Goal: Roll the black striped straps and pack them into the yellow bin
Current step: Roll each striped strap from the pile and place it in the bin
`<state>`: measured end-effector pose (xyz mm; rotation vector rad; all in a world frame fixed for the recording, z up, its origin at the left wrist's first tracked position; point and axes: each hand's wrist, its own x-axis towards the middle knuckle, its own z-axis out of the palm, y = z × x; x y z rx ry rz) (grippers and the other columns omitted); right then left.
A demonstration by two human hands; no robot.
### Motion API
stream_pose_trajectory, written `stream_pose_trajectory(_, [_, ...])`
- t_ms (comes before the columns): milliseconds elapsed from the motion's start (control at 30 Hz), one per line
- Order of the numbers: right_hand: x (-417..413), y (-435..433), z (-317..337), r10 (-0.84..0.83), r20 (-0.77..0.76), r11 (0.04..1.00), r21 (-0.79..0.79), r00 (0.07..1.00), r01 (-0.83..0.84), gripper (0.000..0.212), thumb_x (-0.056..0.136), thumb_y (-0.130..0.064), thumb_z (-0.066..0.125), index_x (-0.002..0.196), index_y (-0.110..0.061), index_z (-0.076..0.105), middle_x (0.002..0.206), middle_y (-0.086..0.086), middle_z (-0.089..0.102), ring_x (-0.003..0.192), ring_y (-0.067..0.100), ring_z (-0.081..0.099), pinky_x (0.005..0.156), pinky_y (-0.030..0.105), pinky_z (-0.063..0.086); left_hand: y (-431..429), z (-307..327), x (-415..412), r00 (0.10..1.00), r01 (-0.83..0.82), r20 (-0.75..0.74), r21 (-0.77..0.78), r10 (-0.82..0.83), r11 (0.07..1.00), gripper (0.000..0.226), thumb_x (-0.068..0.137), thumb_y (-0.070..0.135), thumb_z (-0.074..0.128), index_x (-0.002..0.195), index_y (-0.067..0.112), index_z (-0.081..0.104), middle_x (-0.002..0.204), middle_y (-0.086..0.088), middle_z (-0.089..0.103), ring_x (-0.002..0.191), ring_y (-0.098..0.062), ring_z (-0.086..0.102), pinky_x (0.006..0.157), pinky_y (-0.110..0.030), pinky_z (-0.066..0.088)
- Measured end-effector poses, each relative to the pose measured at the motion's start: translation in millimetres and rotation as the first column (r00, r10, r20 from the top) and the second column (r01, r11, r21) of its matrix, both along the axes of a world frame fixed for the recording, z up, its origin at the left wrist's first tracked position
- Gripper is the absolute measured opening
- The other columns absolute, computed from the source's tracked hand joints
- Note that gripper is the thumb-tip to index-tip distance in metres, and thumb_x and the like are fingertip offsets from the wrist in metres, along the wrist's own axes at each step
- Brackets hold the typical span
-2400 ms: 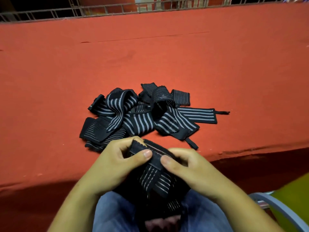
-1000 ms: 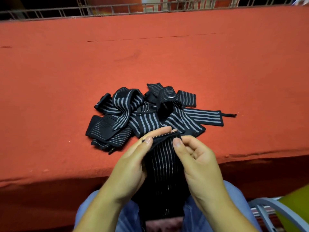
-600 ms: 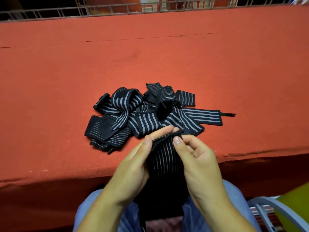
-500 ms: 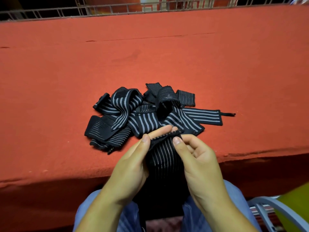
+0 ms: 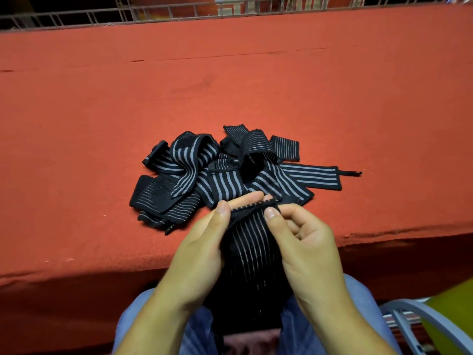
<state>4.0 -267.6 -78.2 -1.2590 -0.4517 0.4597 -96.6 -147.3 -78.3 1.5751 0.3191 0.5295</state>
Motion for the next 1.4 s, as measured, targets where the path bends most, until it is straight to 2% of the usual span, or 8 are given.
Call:
stream_pose_trajectory(167, [-2.6, 0.9, -2.4, -0.029, -0.053, 0.999, 0.026, 0.998, 0.03, 0.024, 0.097, -0.024, 0.069, 0.085, -0.003, 0.069, 0.081, 0.037, 0.064, 0.071, 0.026, 0.054, 0.068, 0.044, 0.042, -2.5, 4.0, 2.7, 0.999, 0.028, -0.023, -0.076, -0.03, 0.997, 0.046, 0.104, 0.047, 0.035, 0.131, 0.031, 0.069, 0.139, 0.0, 0.066, 0.137, -0.02, 0.056, 0.121, -0.05, 0.031])
stream_pose_trajectory(400, [-4.0, 2.7, -1.8, 0.008, -0.169, 0.997, 0.071, 0.986, 0.004, 0.019, 0.101, -0.016, 0.063, 0.093, -0.002, 0.073, 0.089, 0.025, 0.076, 0.079, 0.029, 0.069, 0.078, 0.045, 0.053, -8.1, 5.8, 3.4, 0.996, 0.082, 0.043, -0.222, -0.075, 0.972, 0.051, 0.099, 0.052, 0.046, 0.137, 0.023, 0.066, 0.144, -0.004, 0.063, 0.14, -0.022, 0.053, 0.123, -0.051, 0.027])
stream_pose_trajectory(500, [-4.5, 2.2, -3.0, -0.01, -0.17, 0.999, 0.041, 0.985, 0.017, 0.019, 0.1, -0.019, 0.066, 0.086, -0.007, 0.073, 0.08, 0.023, 0.072, 0.074, 0.028, 0.061, 0.073, 0.045, 0.047, -9.4, 5.9, 1.4, 0.997, 0.081, 0.013, -0.053, -0.081, 0.995, 0.051, 0.1, 0.06, 0.049, 0.14, 0.03, 0.062, 0.143, 0.001, 0.064, 0.139, -0.019, 0.054, 0.12, -0.046, 0.033])
stream_pose_trajectory(633, [-1.7, 0.4, -4.9, -0.039, -0.081, 0.999, 0.002, 0.996, 0.04, 0.013, 0.093, -0.023, 0.075, 0.087, -0.012, 0.072, 0.079, 0.012, 0.073, 0.074, 0.019, 0.061, 0.074, 0.039, 0.047, -10.3, 11.2, 4.5, 1.0, 0.004, 0.005, 0.141, -0.005, 0.99, 0.039, 0.105, 0.041, 0.042, 0.133, 0.027, 0.066, 0.13, 0.017, 0.07, 0.128, -0.002, 0.06, 0.106, -0.016, 0.043])
stream_pose_trajectory(833, [11.8, -5.5, -3.7, -0.043, 0.106, 0.999, -0.028, 0.994, 0.046, 0.025, 0.08, -0.035, 0.08, 0.097, -0.018, 0.075, 0.092, -0.006, 0.077, 0.085, 0.005, 0.069, 0.08, 0.022, 0.053, -7.6, 11.2, 4.6, 0.994, -0.113, 0.01, 0.135, 0.113, 0.984, 0.035, 0.108, 0.034, 0.043, 0.119, 0.025, 0.074, 0.118, 0.008, 0.077, 0.116, -0.012, 0.07, 0.105, -0.041, 0.05])
stream_pose_trajectory(1133, [14.9, -6.9, 2.2, 0.003, 0.147, 0.998, 0.058, 0.989, -0.012, 0.013, 0.084, -0.024, 0.071, 0.092, -0.014, 0.075, 0.084, -0.005, 0.076, 0.08, 0.002, 0.069, 0.073, 0.014, 0.051, 1.9, 10.4, 1.6, 0.993, -0.112, -0.001, 0.167, 0.114, 0.98, 0.024, 0.093, 0.028, 0.07, 0.116, 0.029, 0.077, 0.116, 0.011, 0.077, 0.115, -0.009, 0.07, 0.103, -0.036, 0.051])
stream_pose_trajectory(1267, [14.5, -8.9, 3.5, 0.123, 0.071, 0.992, 0.004, 0.99, -0.123, 0.017, 0.083, -0.029, 0.071, 0.096, -0.02, 0.077, 0.069, -0.003, 0.069, 0.06, 0.001, 0.058, 0.057, 0.011, 0.044, 3.8, 10.1, 1.5, 0.985, -0.175, 0.042, 0.212, 0.17, 0.962, 0.022, 0.09, 0.027, 0.067, 0.107, 0.033, 0.079, 0.111, 0.013, 0.078, 0.111, -0.006, 0.07, 0.099, -0.025, 0.05])
stream_pose_trajectory(1400, [17.5, -12.2, 5.0, 0.16, 0.1, 0.987, 0.014, 0.982, -0.162, 0.019, 0.088, -0.012, 0.072, 0.1, -0.023, 0.082, 0.09, 0.001, 0.079, 0.083, 0.008, 0.071, 0.076, 0.019, 0.056, 3.4, 8.7, 0.7, 0.984, -0.179, 0.044, 0.177, 0.174, 0.968, 0.022, 0.088, 0.026, 0.066, 0.102, 0.037, 0.079, 0.107, 0.012, 0.078, 0.102, -0.003, 0.071, 0.087, -0.017, 0.05])
